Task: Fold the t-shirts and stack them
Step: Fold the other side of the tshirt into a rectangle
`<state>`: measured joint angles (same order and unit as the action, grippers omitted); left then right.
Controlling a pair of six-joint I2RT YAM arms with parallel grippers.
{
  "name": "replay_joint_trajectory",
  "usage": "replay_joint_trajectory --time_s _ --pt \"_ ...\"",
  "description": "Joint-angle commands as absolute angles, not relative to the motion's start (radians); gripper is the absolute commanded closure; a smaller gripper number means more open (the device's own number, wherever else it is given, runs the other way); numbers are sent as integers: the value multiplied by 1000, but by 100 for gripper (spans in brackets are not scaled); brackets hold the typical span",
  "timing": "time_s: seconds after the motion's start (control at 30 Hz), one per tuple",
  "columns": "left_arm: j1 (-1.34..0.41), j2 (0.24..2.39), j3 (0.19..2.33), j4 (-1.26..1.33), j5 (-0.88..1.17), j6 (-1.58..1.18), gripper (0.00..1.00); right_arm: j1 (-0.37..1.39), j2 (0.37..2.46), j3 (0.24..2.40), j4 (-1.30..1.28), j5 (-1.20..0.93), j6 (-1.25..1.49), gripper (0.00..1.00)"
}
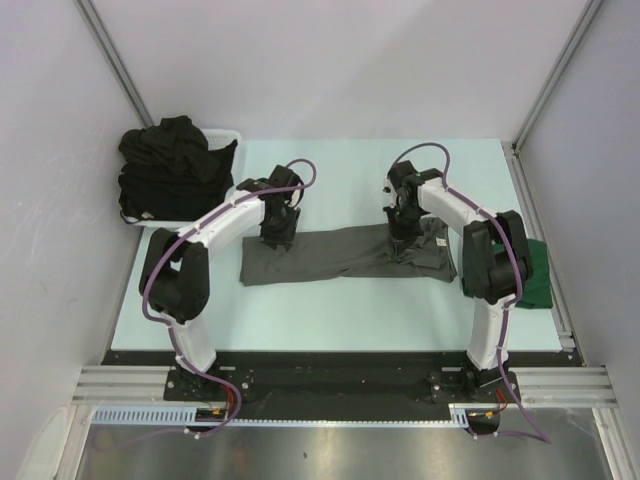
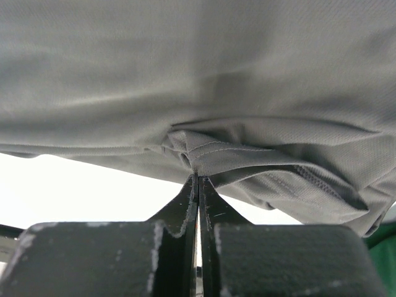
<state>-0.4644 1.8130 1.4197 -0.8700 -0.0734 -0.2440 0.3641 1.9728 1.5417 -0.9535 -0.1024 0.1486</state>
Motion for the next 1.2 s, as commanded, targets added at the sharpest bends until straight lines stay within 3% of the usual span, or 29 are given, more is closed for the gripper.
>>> replay_joint_trajectory --time_s 0.0,1.03,1.13,1.17 --pt "-469 1819 1456 -853 -64 -236 57 377 1913 1566 -1018 -95 158 100" --pt "-468 1847 1491 -876 -61 -230 57 430 1913 1434 -1094 -247 233 100" --pt "-468 1847 1488 -877 -64 -230 57 431 1928 1421 -1091 -255 233 92" --pt "-468 1847 1488 -877 -64 -230 57 434 1930 1419 -1091 -255 235 84"
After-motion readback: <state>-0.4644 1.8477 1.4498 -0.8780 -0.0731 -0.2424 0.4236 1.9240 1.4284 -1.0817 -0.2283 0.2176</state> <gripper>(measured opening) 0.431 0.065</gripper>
